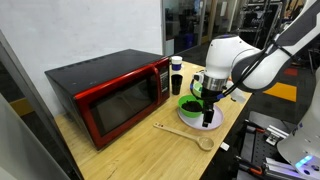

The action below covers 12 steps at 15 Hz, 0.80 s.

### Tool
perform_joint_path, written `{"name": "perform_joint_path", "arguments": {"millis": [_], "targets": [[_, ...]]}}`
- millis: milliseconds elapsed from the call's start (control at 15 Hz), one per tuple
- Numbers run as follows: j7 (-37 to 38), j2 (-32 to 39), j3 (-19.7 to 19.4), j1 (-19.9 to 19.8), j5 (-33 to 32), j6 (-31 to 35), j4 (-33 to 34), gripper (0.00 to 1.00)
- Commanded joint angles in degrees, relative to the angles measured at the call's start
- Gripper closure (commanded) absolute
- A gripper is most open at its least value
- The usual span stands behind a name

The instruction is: Open the microwave door, place the dark green bowl in it, then close the microwave door

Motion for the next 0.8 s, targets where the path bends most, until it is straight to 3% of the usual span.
{"name": "perform_joint_path", "arguments": {"millis": [0, 200, 400, 667, 733], "targets": [[0.4, 3.1, 0.9, -1.0, -3.3, 2.2, 0.0, 0.41], [2.0, 4.9, 1.2, -1.6, -6.6, 2.7, 0.0, 0.61], [4.1, 6.9, 1.3, -2.1, -10.0, 3.7, 0.0, 0.65], [7.5, 9.5, 1.4, -2.9, -15.7, 5.3, 0.0, 0.48], [8.5, 10.0, 1.3, -3.0, -17.2, 5.7, 0.0, 0.50]]}}
